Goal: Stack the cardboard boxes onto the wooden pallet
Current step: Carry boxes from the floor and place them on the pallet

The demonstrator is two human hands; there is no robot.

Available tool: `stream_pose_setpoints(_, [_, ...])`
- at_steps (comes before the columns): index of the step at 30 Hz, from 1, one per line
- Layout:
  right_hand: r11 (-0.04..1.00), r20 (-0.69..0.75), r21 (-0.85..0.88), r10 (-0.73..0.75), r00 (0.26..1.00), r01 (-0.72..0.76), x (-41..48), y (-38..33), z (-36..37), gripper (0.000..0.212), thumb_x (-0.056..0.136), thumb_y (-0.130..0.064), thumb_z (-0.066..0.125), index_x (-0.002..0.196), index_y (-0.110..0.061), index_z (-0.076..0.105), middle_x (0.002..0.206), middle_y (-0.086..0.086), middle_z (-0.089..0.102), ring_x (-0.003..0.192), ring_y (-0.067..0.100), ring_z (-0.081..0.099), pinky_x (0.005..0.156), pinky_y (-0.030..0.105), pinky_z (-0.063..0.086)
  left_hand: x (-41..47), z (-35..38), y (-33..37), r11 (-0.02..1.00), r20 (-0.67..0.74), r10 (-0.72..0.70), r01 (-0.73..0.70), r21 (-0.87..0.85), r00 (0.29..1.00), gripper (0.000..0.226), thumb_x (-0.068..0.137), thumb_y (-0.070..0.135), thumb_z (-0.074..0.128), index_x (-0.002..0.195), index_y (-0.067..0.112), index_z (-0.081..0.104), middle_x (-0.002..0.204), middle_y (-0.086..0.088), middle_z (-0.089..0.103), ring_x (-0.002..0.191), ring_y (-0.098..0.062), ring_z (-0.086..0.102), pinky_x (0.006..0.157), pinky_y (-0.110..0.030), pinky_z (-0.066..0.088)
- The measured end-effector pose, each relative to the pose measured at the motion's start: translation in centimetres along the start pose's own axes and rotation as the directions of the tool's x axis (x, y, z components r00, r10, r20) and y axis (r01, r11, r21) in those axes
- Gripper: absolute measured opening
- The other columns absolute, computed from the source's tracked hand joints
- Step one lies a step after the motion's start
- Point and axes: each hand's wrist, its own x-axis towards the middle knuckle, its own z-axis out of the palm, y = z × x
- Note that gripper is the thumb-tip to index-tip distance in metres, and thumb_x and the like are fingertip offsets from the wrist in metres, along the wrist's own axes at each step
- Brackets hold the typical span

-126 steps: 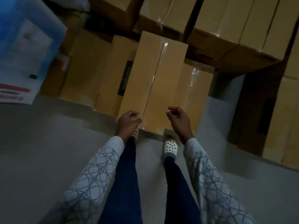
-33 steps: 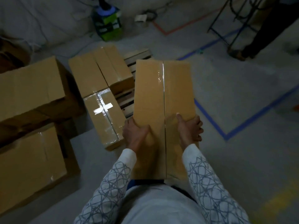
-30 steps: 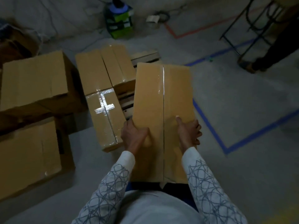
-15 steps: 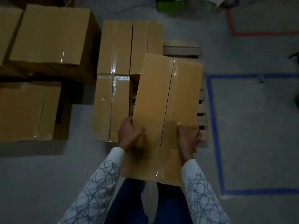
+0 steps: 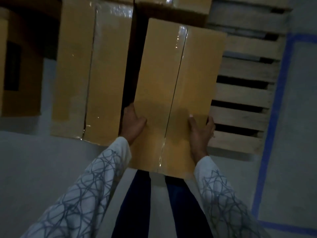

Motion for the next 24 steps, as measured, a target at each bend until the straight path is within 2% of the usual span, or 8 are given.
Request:
stream_pose_setpoints(3, [0.998, 0.092, -0.052, 0.034, 0.995, -0.03, 1.0, 2.1, 0.7, 0.092, 0.081, -0.06, 0.078, 0.158, -0.029, 0.036, 0.151, -0.005, 0.04, 0.14, 0.027, 0.041, 0.117, 0.056, 0.038, 1.5, 0.3, -2.0, 0.998, 0.019, -0.061, 0.062, -0.032, 0.998, 0.053, 0.075, 0.006, 0.062, 0.126, 0.02, 0.058, 0.118, 0.0, 0.065, 0.108, -0.018, 0.064, 0.097, -0.044, 0.056])
stream_pose_setpoints(6, [0.996, 0.133, -0.077, 0.051, 0.99, -0.041, 1.3, 1.4, 0.2, 0.11, 0.068, -0.078, 0.075, 0.159, -0.031, 0.034, 0.156, -0.004, 0.04, 0.143, 0.024, 0.04, 0.119, 0.056, 0.036, 1.2, -0.3, -0.1, 0.993, 0.033, -0.102, 0.104, -0.059, 0.994, 0.044, 0.083, 0.001, 0.063, 0.121, 0.023, 0.057, 0.109, 0.005, 0.065, 0.106, -0.02, 0.063, 0.093, -0.037, 0.054])
stream_pose_setpoints(8, [0.997, 0.124, -0.06, 0.054, 0.991, -0.047, 1.6, -0.3, -0.3, 0.113, 0.067, -0.082, 0.071, 0.159, -0.029, 0.032, 0.154, -0.008, 0.04, 0.142, 0.022, 0.04, 0.119, 0.055, 0.036, 1.8, -0.9, 1.8, 0.992, 0.016, -0.108, 0.109, -0.069, 0.994, 0.045, 0.084, 0.006, 0.063, 0.127, 0.02, 0.058, 0.115, 0.002, 0.066, 0.107, -0.02, 0.063, 0.093, -0.035, 0.054])
stream_pose_setpoints(11, [0.998, 0.113, -0.045, 0.041, 0.993, -0.036, 2.6, -2.7, -0.4, 0.095, 0.084, -0.063, 0.073, 0.16, -0.024, 0.031, 0.157, -0.004, 0.039, 0.141, 0.021, 0.04, 0.119, 0.049, 0.038, 3.5, -1.7, 4.3, 0.998, -0.023, -0.058, 0.057, -0.038, 0.998, 0.061, 0.083, 0.012, 0.06, 0.143, 0.015, 0.052, 0.132, -0.002, 0.063, 0.117, -0.019, 0.061, 0.101, -0.035, 0.05])
stream_pose_setpoints(13, [0.998, 0.135, -0.036, 0.057, 0.989, -0.052, 3.4, -3.8, 0.1, 0.085, 0.09, -0.052, 0.075, 0.159, -0.023, 0.033, 0.157, -0.002, 0.04, 0.138, 0.018, 0.045, 0.118, 0.043, 0.041, 4.8, -1.8, 5.7, 0.999, -0.02, -0.051, 0.051, -0.005, 0.998, 0.06, 0.085, 0.01, 0.058, 0.144, 0.009, 0.051, 0.13, -0.002, 0.062, 0.115, -0.019, 0.06, 0.103, -0.037, 0.05])
stream_pose_setpoints(17, [0.997, 0.153, -0.022, 0.071, 0.986, -0.069, 3.6, -4.8, 1.7, 0.1, 0.072, -0.066, 0.079, 0.156, -0.031, 0.039, 0.15, -0.004, 0.05, 0.129, 0.017, 0.056, 0.112, 0.045, 0.049, 5.7, -2.1, 7.1, 0.997, -0.015, -0.074, 0.074, -0.005, 0.997, 0.05, 0.087, 0.012, 0.054, 0.136, 0.006, 0.056, 0.104, 0.006, 0.059, 0.103, -0.017, 0.055, 0.087, -0.03, 0.047])
stream_pose_setpoints(19, [0.997, 0.147, -0.022, 0.08, 0.986, -0.078, 3.1, -4.9, 2.2, 0.107, 0.072, -0.068, 0.078, 0.161, -0.03, 0.032, 0.154, -0.004, 0.045, 0.133, 0.018, 0.052, 0.114, 0.046, 0.046, 5.8, -2.3, 6.8, 0.995, -0.005, -0.094, 0.094, -0.045, 0.996, 0.057, 0.088, 0.008, 0.054, 0.144, 0.01, 0.051, 0.111, 0.008, 0.059, 0.108, -0.016, 0.054, 0.089, -0.028, 0.045])
stream_pose_setpoints(24, [0.999, 0.112, -0.036, 0.035, 0.993, -0.031, 2.3, -4.5, 2.7, 0.09, 0.091, -0.048, 0.076, 0.163, -0.025, 0.027, 0.159, -0.002, 0.038, 0.133, 0.015, 0.047, 0.108, 0.032, 0.041, 5.5, -3.3, 5.7, 0.988, -0.007, -0.073, 0.072, -0.134, 0.997, 0.066, 0.088, 0.003, 0.054, 0.152, 0.018, 0.044, 0.126, 0.008, 0.054, 0.111, -0.013, 0.053, 0.093, -0.027, 0.045])
